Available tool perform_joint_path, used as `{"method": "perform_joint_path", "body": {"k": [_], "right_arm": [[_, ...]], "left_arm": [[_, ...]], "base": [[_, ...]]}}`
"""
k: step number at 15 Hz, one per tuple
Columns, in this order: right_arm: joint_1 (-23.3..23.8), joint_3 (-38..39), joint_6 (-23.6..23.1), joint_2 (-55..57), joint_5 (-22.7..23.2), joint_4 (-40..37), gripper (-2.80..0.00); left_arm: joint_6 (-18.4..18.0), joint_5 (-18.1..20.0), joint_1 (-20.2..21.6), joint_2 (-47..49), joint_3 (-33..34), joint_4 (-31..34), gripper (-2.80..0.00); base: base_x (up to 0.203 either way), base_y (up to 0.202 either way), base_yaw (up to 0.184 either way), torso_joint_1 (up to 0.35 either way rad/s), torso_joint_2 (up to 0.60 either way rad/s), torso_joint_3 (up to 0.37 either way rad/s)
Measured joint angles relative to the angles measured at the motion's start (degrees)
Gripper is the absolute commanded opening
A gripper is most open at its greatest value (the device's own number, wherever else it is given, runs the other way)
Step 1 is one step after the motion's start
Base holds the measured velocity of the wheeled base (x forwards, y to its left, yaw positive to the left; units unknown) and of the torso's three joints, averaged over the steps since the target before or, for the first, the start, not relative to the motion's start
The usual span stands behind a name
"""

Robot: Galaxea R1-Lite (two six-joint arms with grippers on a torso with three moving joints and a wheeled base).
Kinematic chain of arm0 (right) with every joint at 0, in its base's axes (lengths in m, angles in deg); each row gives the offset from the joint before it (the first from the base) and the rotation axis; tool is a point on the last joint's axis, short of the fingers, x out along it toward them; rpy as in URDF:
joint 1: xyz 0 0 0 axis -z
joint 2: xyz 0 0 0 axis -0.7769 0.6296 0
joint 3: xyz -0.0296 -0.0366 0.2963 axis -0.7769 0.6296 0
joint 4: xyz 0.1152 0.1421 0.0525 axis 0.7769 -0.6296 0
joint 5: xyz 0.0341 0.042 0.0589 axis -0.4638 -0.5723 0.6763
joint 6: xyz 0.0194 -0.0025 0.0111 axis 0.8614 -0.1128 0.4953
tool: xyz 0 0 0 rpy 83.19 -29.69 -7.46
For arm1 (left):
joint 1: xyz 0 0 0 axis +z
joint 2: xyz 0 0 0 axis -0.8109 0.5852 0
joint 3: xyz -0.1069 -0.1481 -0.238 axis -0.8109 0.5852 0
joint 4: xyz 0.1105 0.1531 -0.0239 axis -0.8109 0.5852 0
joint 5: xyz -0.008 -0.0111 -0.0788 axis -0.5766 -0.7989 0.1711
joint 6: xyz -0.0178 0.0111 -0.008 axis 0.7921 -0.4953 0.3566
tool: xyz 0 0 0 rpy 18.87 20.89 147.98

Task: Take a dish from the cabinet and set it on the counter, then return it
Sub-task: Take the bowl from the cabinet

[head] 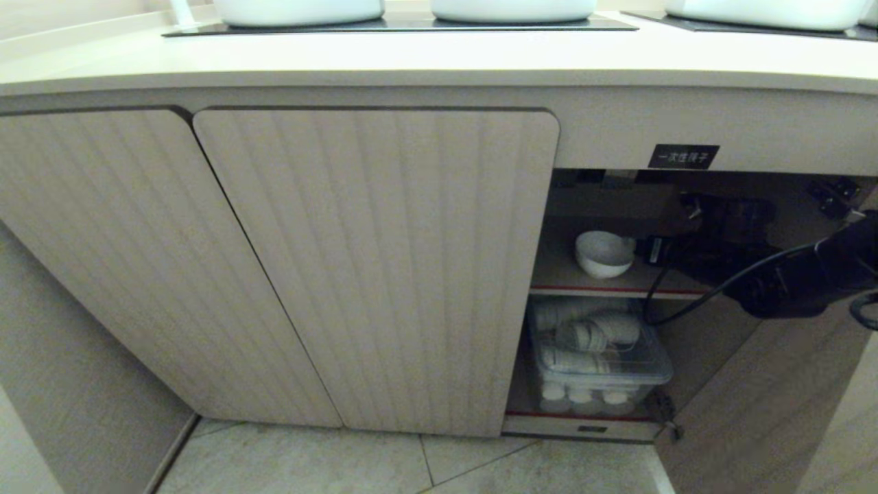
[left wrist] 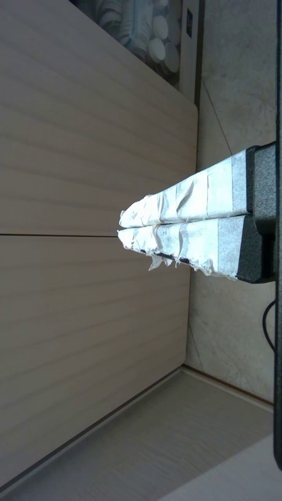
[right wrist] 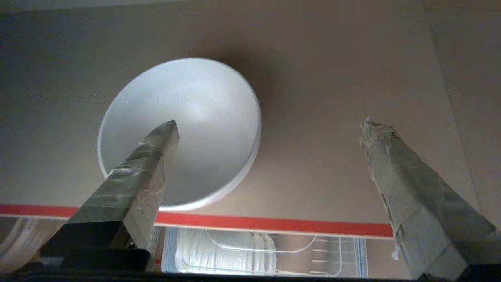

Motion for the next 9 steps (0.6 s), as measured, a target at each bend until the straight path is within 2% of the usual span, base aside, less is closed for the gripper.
{"method": "perform_joint_path", "body": {"k": [4,9], "right_arm": [[-0.2,-3.6,0.0,1.3,0.0,-3.8,0.00],[-0.5,-4.9,0.1,2.6,0.0,-3.7,0.00]], "left_arm": [[0.0,0.0,0.0,0.0,0.0,0.0,-2.80],[0.0,0.0,0.0,0.0,0.0,0.0,-2.80]], "base": [[0.000,0.000,0.000,0.000,0.00,0.000],[0.000,0.000,0.000,0.000,0.00,0.000]]}}
